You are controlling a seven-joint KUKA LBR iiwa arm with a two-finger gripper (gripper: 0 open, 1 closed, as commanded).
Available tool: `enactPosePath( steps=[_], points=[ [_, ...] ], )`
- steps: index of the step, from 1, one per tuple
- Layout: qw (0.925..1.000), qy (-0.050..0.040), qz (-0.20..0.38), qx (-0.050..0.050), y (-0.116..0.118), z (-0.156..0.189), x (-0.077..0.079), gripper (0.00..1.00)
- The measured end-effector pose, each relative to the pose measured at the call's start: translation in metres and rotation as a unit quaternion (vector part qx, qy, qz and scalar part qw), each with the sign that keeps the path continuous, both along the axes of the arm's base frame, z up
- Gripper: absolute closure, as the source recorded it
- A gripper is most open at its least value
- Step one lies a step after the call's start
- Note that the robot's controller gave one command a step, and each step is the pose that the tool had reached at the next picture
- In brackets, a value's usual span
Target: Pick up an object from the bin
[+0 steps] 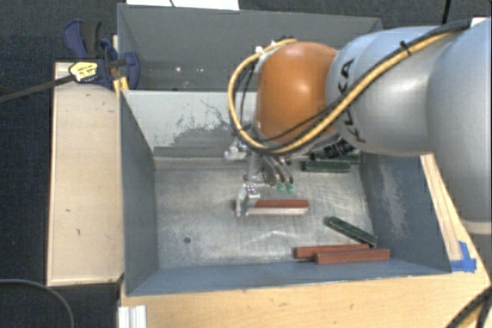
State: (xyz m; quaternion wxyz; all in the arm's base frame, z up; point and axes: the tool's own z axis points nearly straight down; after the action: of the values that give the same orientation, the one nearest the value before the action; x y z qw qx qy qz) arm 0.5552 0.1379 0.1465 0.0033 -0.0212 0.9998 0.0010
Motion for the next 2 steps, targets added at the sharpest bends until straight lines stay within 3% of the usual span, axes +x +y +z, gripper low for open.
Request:
enactPosePath(
  steps=[1, 2],
  points=[
    [1.0000, -0.0055, 0.002, 0.001, -0.0574, -0.0703, 0.0409, 1.00],
    [1.0000, -0.0054, 0.002, 0.001, -0.0574, -0.0703, 0.0409, 1.00]
  ],
)
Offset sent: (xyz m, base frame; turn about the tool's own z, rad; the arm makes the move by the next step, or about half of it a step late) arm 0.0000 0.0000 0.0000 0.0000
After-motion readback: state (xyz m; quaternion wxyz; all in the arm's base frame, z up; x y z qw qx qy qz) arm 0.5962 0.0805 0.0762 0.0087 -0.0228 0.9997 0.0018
